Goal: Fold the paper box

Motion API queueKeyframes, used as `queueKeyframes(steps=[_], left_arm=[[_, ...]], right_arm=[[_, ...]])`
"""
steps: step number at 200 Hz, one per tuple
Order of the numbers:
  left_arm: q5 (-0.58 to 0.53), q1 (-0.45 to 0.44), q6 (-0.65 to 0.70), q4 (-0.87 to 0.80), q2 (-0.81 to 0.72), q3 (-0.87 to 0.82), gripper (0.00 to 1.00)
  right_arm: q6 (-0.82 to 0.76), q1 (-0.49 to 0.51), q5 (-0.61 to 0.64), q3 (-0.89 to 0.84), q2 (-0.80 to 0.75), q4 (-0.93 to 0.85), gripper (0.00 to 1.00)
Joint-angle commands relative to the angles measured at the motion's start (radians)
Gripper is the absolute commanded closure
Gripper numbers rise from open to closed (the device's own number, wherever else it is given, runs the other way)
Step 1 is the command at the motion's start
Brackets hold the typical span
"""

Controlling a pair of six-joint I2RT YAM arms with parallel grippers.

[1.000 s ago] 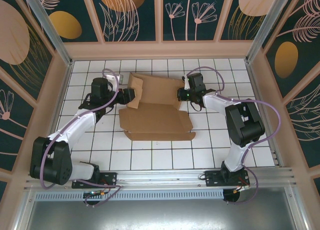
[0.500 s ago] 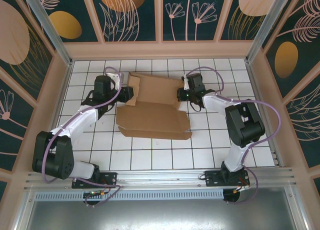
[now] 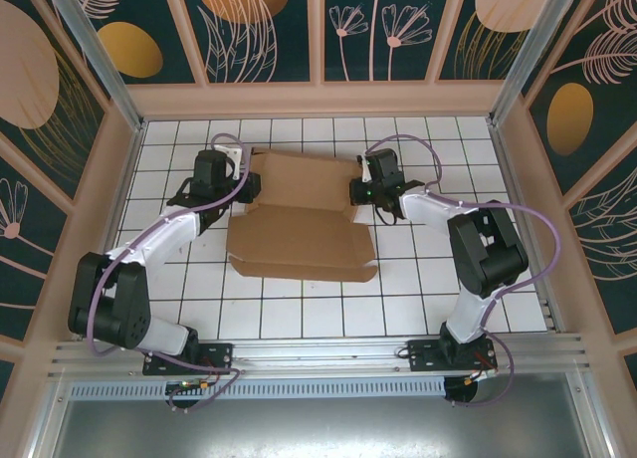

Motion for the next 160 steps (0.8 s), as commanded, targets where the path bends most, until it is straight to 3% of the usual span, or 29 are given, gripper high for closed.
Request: queueKeyframes(steps=[1, 49, 92, 122, 160], left_arm=[[-0.027, 0.000, 0.005, 0.005, 0.021, 0.036, 0.59], [-0.035, -0.001, 0.014, 0.005, 0.059, 0.047, 0.67], [-0.077, 0.000, 0.020, 0.012, 0.065, 0.027, 0.88], [-0.194, -0.003, 0.014, -0.012, 0.080, 0.049, 1.00], [-0.375, -0.050, 0.012, -0.042, 0.109, 0.096, 1.00]], right_arm=[[-0.018, 0.023, -0.016, -0.025, -0.032, -0.069, 1.00], [-0.016, 0.030, -0.014, -0.029, -0.051, -0.071, 1.00], [0.007, 0.049, 0.011, -0.007, -0.070, -0.095, 1.00], [0.031, 0.075, 0.066, 0.018, -0.069, -0.139, 1.00], [0.137, 0.131, 0.240, 0.072, -0.081, -0.216, 1.00]])
